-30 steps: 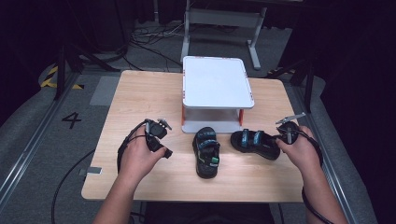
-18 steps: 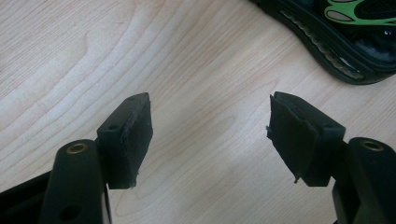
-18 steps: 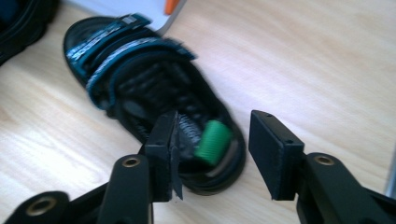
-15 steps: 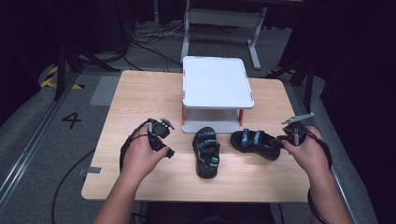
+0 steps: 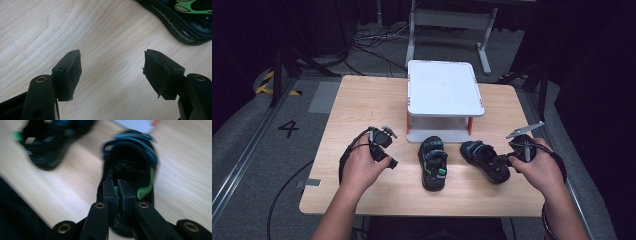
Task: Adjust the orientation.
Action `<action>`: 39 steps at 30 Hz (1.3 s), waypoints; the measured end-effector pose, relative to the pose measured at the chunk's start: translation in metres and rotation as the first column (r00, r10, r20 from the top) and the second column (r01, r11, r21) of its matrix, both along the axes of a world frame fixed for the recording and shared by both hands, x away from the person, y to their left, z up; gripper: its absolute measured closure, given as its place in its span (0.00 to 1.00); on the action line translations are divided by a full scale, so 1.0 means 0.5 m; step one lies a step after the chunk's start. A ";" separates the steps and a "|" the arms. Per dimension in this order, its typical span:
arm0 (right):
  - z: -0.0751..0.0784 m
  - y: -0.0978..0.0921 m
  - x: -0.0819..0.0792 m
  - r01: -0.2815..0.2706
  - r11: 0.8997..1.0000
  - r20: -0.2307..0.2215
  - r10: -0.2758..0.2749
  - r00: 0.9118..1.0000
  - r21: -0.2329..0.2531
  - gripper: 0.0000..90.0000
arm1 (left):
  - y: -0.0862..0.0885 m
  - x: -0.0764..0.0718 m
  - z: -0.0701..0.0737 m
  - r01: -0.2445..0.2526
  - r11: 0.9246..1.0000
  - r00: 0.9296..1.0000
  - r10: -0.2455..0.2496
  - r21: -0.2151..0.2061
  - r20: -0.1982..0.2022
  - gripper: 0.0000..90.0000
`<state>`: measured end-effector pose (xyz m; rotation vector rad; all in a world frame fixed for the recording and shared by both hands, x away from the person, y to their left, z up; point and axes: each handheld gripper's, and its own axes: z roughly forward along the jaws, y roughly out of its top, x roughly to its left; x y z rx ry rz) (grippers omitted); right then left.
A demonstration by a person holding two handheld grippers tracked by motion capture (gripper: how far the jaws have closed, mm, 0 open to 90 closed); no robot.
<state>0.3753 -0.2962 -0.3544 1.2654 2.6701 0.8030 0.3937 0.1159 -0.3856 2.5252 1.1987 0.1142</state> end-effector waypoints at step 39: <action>-0.050 0.168 0.060 -0.265 0.932 0.212 0.319 0.924 -0.247 0.84 | 0.037 -0.010 0.007 -0.029 0.999 1.000 0.029 -0.026 -0.002 0.34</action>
